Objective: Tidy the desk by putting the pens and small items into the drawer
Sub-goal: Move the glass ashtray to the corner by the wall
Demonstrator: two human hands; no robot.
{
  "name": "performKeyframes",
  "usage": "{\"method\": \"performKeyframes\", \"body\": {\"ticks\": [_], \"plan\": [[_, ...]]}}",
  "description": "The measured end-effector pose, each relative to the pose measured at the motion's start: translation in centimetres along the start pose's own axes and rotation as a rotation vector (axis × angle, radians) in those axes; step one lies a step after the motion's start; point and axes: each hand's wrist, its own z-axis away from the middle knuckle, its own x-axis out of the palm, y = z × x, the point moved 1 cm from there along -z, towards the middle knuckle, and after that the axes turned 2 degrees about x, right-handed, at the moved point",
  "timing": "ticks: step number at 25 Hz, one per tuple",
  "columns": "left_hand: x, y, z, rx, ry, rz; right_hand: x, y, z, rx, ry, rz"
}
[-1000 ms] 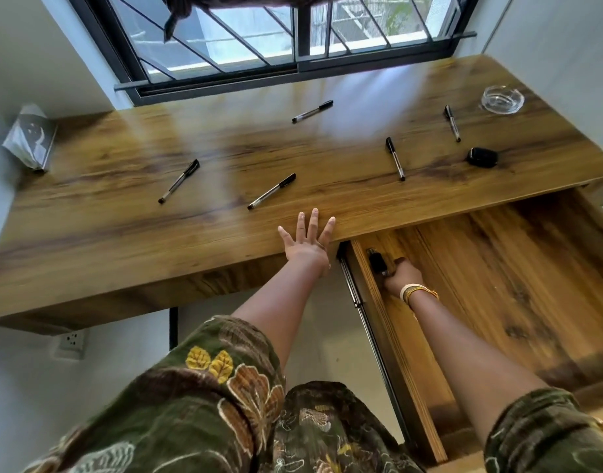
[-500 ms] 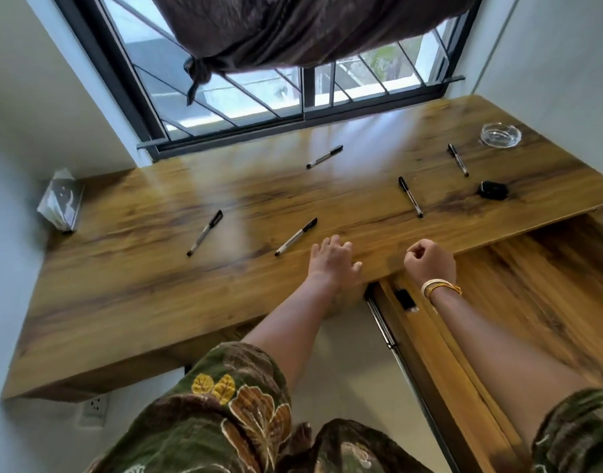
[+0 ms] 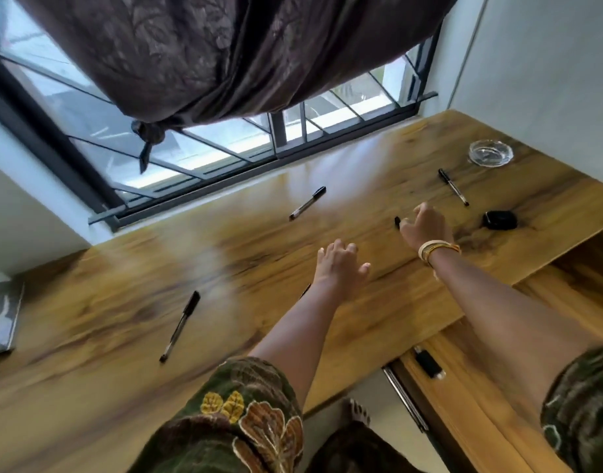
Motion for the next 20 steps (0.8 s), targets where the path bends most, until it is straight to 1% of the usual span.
{"method": "performKeyframes", "body": {"ticks": [3,5,10,11,13,15,18,20], "plan": [[0.1,0.6,-5.2,-0.04,-0.03,0.047,0.0,0.4,-6.4,0.159,0.011,-0.088],[0.5,1.1,-8.9,-0.073,-0.109,0.043,0.0,1.0,-10.6,0.291,0.033,-0.171],[1.1,2.3,-17.0,-0.104,-0.48,-0.043,-0.7,3.4,-20.6,0.564,0.225,-0.35],[1.0,2.2,-18.1,-0.11,-0.538,-0.062,-0.9,4.1,-22.3,0.632,0.262,-0.394],[0.9,1.9,-20.4,-0.13,-0.622,-0.115,-1.1,5.6,-25.1,0.757,0.28,-0.444],[0.9,1.6,-21.9,-0.142,-0.643,-0.143,-0.6,7.1,-27.1,0.841,0.281,-0.45],[1.0,1.4,-23.2,-0.151,-0.65,-0.106,-0.3,8.5,-29.0,0.942,0.343,-0.447],[0.9,1.4,-23.5,-0.146,-0.664,-0.102,-0.4,8.7,-29.4,0.951,0.388,-0.442]]}}
